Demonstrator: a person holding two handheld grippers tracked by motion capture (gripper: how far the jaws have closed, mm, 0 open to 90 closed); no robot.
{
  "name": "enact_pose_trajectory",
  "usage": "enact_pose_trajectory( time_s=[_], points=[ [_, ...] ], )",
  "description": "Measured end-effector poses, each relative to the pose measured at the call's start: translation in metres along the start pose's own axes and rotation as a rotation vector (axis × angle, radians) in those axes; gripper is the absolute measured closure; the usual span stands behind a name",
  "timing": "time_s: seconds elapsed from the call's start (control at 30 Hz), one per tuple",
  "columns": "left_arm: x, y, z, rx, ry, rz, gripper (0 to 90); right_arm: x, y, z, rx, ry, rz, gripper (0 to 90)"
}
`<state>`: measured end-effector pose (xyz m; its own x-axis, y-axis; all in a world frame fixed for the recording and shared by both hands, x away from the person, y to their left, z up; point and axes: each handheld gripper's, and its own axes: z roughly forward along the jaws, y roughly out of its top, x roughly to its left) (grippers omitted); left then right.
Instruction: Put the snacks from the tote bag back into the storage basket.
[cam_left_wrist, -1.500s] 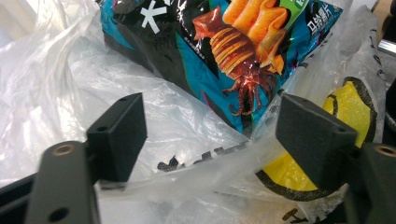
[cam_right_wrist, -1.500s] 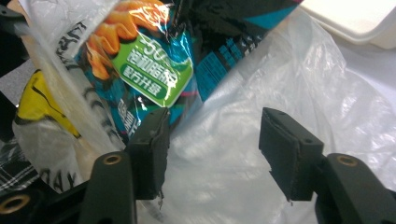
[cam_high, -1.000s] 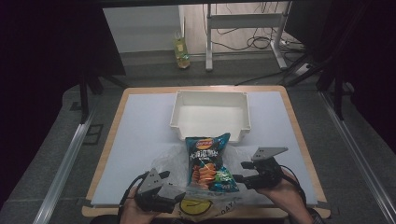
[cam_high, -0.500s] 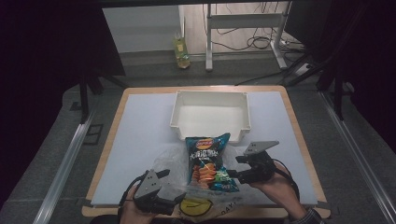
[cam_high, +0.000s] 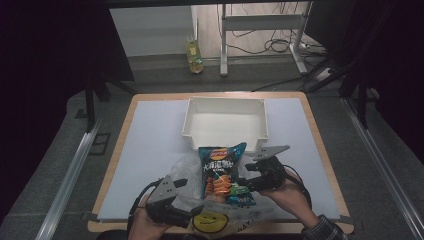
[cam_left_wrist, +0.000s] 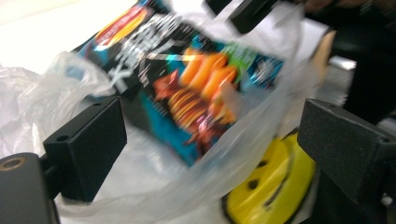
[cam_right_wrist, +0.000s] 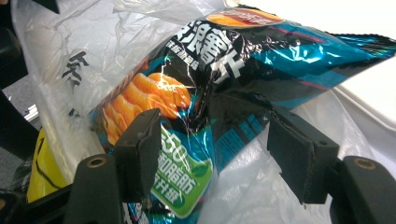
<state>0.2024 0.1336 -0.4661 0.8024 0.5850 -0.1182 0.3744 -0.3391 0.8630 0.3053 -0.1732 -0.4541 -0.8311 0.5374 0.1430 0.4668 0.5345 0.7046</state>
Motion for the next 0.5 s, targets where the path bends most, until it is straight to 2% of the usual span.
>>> enact_pose_trajectory(
  time_s=[0.1,0.13,0.2,0.23,0.27,0.3,0.33,0.43,0.47,0.5],
  points=[
    [0.000,0.005,0.001,0.012,-0.002,0.009,8.4,0.000,0.003,0.006,0.013,0.004,0.005,35.3],
    [0.000,0.007,0.002,0.002,-0.039,-0.006,8.4,0.000,0.003,0.008,0.016,0.009,0.006,35.3],
    [0.001,0.009,0.003,0.002,-0.049,-0.015,8.4,0.000,0.004,0.011,0.023,0.010,0.009,35.3],
    [-0.001,0.011,0.004,0.024,-0.020,-0.002,8.4,0.000,0.004,0.013,0.028,0.010,0.012,35.3],
    [-0.001,0.011,0.004,0.024,-0.020,-0.002,8.4,0.000,0.005,0.014,0.030,0.014,0.011,35.4],
    [-0.001,0.011,0.000,0.039,0.027,0.009,8.4,0.000,0.005,0.016,0.031,0.017,0.017,35.4],
    [-0.001,0.011,0.000,0.039,0.027,0.009,8.7,0.000,0.006,0.018,0.035,0.021,0.025,35.4],
    [0.002,0.009,-0.009,0.061,0.081,0.011,9.1,0.000,0.007,0.022,0.039,0.027,0.033,35.3],
    [0.004,0.005,-0.014,0.086,0.128,0.020,9.1,0.001,0.009,0.026,0.044,0.026,0.038,34.9],
    [0.004,0.005,-0.014,0.086,0.128,0.020,9.1,0.001,0.010,0.028,0.049,0.026,0.048,34.5]
  ],
)
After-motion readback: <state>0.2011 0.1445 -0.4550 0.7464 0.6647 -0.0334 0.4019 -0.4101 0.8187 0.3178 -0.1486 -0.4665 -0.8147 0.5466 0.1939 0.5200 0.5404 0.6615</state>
